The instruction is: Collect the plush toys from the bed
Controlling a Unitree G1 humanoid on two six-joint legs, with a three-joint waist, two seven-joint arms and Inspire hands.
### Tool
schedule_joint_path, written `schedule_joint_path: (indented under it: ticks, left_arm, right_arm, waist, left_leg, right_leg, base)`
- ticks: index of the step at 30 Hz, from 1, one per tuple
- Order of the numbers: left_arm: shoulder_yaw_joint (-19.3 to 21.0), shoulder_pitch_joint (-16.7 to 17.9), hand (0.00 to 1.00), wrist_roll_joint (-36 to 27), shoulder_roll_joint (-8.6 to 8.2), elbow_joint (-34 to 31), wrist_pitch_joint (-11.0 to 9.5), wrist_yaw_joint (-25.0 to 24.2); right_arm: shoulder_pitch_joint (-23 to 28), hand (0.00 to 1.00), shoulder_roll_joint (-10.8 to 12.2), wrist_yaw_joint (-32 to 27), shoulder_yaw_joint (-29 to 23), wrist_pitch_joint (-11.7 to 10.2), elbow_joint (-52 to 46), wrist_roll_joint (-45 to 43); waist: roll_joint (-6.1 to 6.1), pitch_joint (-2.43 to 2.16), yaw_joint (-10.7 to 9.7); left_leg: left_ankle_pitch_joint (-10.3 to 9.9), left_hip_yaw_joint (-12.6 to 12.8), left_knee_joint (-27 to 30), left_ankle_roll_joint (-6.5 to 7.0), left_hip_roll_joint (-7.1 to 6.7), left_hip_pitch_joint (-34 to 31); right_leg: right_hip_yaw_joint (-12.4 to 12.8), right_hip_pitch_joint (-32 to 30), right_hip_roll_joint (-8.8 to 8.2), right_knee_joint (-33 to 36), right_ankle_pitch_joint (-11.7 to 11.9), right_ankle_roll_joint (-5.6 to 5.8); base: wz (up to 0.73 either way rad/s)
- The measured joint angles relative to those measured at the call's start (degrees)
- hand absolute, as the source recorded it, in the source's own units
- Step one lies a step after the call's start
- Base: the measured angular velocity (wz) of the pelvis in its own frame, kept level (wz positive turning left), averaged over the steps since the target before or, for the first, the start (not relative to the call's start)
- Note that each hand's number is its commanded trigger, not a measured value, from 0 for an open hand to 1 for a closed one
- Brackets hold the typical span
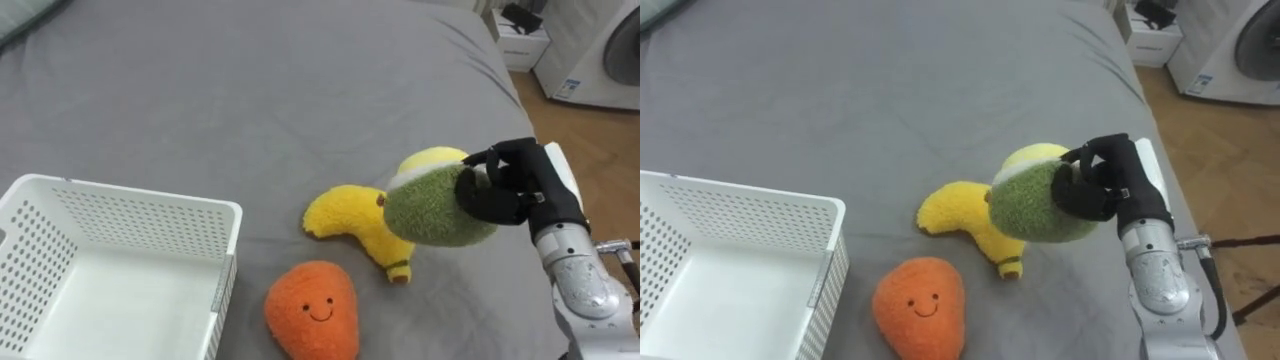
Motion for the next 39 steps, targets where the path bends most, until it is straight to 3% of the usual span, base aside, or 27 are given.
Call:
schedule_joint_path:
  ticks: [8,19,22,26,32,37,39]
  left_arm:
    - [-0.42,-1.03,0.00,0.05,0.32,0.03,-0.31,-1.20]
    - [-1.51,-2.60,0.00,1.26,0.33,-0.35,-0.53,-1.25]
    - [-1.50,-2.59,0.00,2.62,0.50,-0.55,-0.74,-1.30]
    - [-1.50,-2.97,0.00,2.52,0.54,-1.02,-1.11,-1.41]
    - [-1.55,-4.13,0.00,2.65,0.32,-1.07,-1.21,-1.55]
    - [-1.37,-4.24,0.00,2.61,0.44,-0.93,0.66,-1.54]
    - [-1.36,-4.06,0.00,2.61,0.56,-0.86,1.37,-1.51]
  right_arm:
    - [-5.36,1.00,-0.86,0.76,0.91,0.13,-2.53,0.28]
    - [-6.94,1.00,-0.88,2.13,8.07,0.40,-7.38,-0.06]
    - [-9.13,1.00,-0.89,3.33,9.42,0.43,-7.38,-1.84]
    - [-9.99,1.00,-0.77,3.81,11.50,0.45,-7.38,-1.80]
    - [-12.32,1.00,-0.78,5.35,15.22,1.91,-7.33,-2.34]
    - [-14.18,1.00,-0.08,7.39,18.67,2.78,-7.33,-4.05]
    - [-14.52,1.00,1.77,8.21,19.17,3.11,-7.32,-5.80]
  waist:
    - [-0.21,0.10,0.67]
    - [-0.98,0.30,4.81]
    - [-1.53,0.30,5.54]
    - [-2.36,0.21,8.01]
    - [-2.68,0.30,9.58]
    - [-2.84,0.58,11.31]
    - [-3.17,0.77,11.47]
  left_leg:
    - [0.07,-2.09,0.11,0.11,-0.39,-0.27]
    - [0.28,-3.12,0.21,0.28,-0.41,-1.01]
    - [0.29,-3.41,0.38,0.29,-0.52,-1.39]
    - [0.28,-3.60,0.26,0.30,-0.61,-1.52]
    - [0.30,-5.77,0.14,0.33,-1.23,-2.33]
    - [0.34,-6.31,0.26,0.31,-1.21,-2.45]
    - [0.34,-7.12,0.47,0.34,-1.20,-3.17]
  right_leg:
    - [-1.64,0.44,-0.36,-0.32,-0.15,0.18]
    - [-3.20,0.46,-0.70,-0.24,-0.16,0.21]
    - [-3.78,0.63,-0.82,-0.35,-0.29,0.33]
    - [-4.06,0.80,-0.84,-0.83,-0.29,0.36]
    - [-5.44,0.76,-0.95,-0.95,-0.28,0.38]
    - [-6.23,0.76,-1.05,-0.90,-0.26,0.40]
    - [-6.88,0.47,-1.19,-0.81,-0.25,0.42]
  base:
    - [0.11]
    - [0.05]
    - [0.08]
    - [0.05]
    - [0.12]
    - [0.07]
    - [0.15]
